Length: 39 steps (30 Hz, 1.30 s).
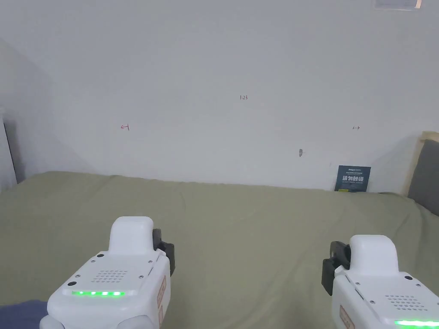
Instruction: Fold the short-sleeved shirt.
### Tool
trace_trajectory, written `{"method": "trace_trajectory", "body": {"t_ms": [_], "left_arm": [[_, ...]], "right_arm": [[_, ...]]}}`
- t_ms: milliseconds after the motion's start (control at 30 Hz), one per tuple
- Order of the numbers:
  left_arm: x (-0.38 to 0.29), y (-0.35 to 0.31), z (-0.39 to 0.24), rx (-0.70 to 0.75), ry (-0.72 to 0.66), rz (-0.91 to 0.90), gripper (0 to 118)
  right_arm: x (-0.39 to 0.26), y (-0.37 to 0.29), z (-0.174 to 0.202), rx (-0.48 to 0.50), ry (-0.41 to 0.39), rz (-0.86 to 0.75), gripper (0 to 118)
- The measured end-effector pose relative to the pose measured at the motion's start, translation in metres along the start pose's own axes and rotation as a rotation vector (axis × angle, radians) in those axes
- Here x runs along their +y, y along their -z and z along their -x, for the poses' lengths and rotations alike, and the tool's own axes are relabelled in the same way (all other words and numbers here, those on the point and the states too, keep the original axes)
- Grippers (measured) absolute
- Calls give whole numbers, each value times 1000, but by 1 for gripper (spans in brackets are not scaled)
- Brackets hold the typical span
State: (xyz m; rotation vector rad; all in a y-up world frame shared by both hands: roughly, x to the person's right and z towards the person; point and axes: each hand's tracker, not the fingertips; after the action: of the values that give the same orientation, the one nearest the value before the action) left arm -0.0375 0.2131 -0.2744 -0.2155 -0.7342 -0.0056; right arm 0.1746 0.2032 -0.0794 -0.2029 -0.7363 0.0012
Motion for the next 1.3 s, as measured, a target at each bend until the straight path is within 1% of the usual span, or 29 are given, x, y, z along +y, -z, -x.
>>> {"method": "trace_trajectory", "body": {"t_ms": [33, 67, 100, 133, 167, 200, 233, 300, 333, 433, 533, 567, 600, 667, 733, 800, 833, 867, 967, 1000, 1200, 1300], "left_arm": [[-1, 1, 1, 5, 6, -1, 0], [-1, 1, 0, 4, 14, -7, 10], [0, 2, -2, 5, 14, -9, 35], [1, 5, -4, 10, 17, -1, 96], [0, 3, -6, 4, 21, 7, 118], [-1, -1, -6, -34, 10, -58, 118], [0, 1, -4, -7, 16, -18, 118], [3, -1, -3, -7, 30, 1, 118], [4, -1, -3, -1, 30, 9, 118], [0, 3, -5, 8, 52, 4, 118], [4, 9, -6, 15, 99, 52, 118], [11, 6, -10, 11, 84, 61, 118], [13, 5, -11, 7, 68, 71, 118], [14, 0, -12, -14, 51, 80, 118], [6, 20, -4, -31, 78, 72, 118], [4, 26, -6, 20, 127, 50, 118], [2, 8, -19, 7, 130, 46, 118], [2, 6, -19, -15, 129, 38, 118], [14, -7, -19, -73, 31, 56, 118], [16, -10, -18, -82, 27, 40, 118], [24, -13, -18, -19, 53, 26, 118], [23, -7, -14, -17, 65, 32, 118]], "right_arm": [[1, 0, 0, 2, 7, -4, 3], [6, -4, 2, 3, 15, -9, 14], [8, -4, 2, 2, 24, -11, 41], [9, -2, 2, -4, 29, -12, 97], [9, 1, 2, -15, 29, -9, 118], [8, -3, 2, -60, -7, -68, 118], [11, -4, 6, -53, 18, -46, 118], [14, -3, 9, -48, 30, -40, 118], [19, -10, -5, -36, 34, -38, 118], [23, -15, -3, -34, 10, -32, 118], [14, -8, 1, -42, -18, -29, 118], [15, -7, 2, -41, -22, -27, 118], [12, -2, -1, -6, -21, -22, 118], [13, 1, -2, 3, -24, -15, 118], [16, -5, -1, -7, -33, -31, 118], [17, -8, 1, -4, -29, -30, 118], [17, -9, 2, -5, -26, -32, 118], [18, -8, -2, -8, -14, -26, 118], [18, -9, -2, -4, -7, -21, 118], [18, -7, -3, -3, -5, -20, 118], [15, -1, -12, -2, 5, -8, 118], [15, -4, -9, -3, 0, -11, 118]]}}
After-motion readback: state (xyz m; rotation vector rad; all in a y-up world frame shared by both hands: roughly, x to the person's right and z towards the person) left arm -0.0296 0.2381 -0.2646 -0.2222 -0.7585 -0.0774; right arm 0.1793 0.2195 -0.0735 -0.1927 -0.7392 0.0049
